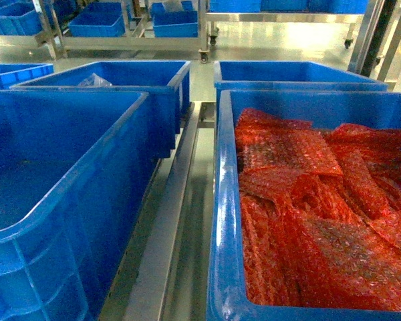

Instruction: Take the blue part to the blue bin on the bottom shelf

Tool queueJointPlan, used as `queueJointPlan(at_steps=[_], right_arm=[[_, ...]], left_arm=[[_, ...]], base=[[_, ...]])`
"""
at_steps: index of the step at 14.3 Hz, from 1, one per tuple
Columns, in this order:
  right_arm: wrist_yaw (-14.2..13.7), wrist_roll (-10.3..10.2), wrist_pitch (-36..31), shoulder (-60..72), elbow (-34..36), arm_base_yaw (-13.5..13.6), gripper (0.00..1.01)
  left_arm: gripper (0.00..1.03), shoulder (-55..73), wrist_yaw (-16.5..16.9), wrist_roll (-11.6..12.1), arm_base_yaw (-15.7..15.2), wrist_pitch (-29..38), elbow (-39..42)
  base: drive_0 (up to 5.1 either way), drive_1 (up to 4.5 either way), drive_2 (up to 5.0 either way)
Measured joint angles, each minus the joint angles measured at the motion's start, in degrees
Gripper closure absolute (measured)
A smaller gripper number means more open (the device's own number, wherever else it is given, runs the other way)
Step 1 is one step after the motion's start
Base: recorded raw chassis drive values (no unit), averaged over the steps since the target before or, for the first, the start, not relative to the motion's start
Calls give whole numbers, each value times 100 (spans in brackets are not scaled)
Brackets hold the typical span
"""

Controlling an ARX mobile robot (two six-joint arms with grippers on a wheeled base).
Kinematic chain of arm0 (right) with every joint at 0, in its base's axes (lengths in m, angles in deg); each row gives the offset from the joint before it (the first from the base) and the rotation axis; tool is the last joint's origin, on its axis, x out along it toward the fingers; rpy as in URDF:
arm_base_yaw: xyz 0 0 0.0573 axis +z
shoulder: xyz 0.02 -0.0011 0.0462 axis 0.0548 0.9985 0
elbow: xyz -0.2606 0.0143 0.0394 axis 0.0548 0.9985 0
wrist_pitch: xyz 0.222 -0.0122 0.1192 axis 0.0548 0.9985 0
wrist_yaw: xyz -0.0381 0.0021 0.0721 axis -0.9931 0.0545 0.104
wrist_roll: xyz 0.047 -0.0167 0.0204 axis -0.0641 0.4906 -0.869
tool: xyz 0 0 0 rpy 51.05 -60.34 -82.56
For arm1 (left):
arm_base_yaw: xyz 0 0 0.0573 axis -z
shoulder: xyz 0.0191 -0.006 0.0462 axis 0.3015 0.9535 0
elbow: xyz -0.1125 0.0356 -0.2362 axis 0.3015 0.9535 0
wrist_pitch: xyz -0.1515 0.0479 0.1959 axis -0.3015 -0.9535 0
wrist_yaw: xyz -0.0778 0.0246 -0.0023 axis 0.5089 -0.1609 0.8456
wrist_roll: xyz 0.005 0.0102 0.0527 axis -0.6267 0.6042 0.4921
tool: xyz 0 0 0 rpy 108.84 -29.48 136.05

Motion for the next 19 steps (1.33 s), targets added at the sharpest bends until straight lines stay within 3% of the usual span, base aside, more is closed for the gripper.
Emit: queueJointPlan(at_steps=[1, 2, 4, 6, 8, 10, 13, 14, 19], right_arm=[[0, 0, 0, 0, 0, 0, 3], [0, 0, 0, 0, 0, 0, 3], [2, -2, 0, 0, 0, 0, 3], [2, 0, 2, 0, 0, 0, 3], [0, 0, 0, 0, 0, 0, 3], [0, 0, 2, 0, 0, 0, 3], [0, 0, 0, 0, 0, 0, 3], [2, 0, -2, 0, 0, 0, 3], [0, 0, 2, 0, 0, 0, 3]], left_arm=[[60, 11, -103, 44, 35, -28, 0], [60, 72, -570, 411, 197, 22, 0], [60, 1003, -227, 468, -66, 1147, -120], [60, 2894, 426, 708, -201, 2870, -520], [59, 4529, 968, 660, -372, 3766, -1067], [40, 5525, 901, 557, -398, 3864, -1198], [4, 5545, 905, 496, -407, 3947, -1102], [16, 5687, 1207, 649, -525, 5093, -824], [34, 5370, 1377, 748, -695, 5434, -345]], base=[[0, 0, 0], [0, 0, 0], [0, 0, 0], [0, 0, 0], [0, 0, 0], [0, 0, 0], [0, 0, 0], [0, 0, 0], [0, 0, 0]])
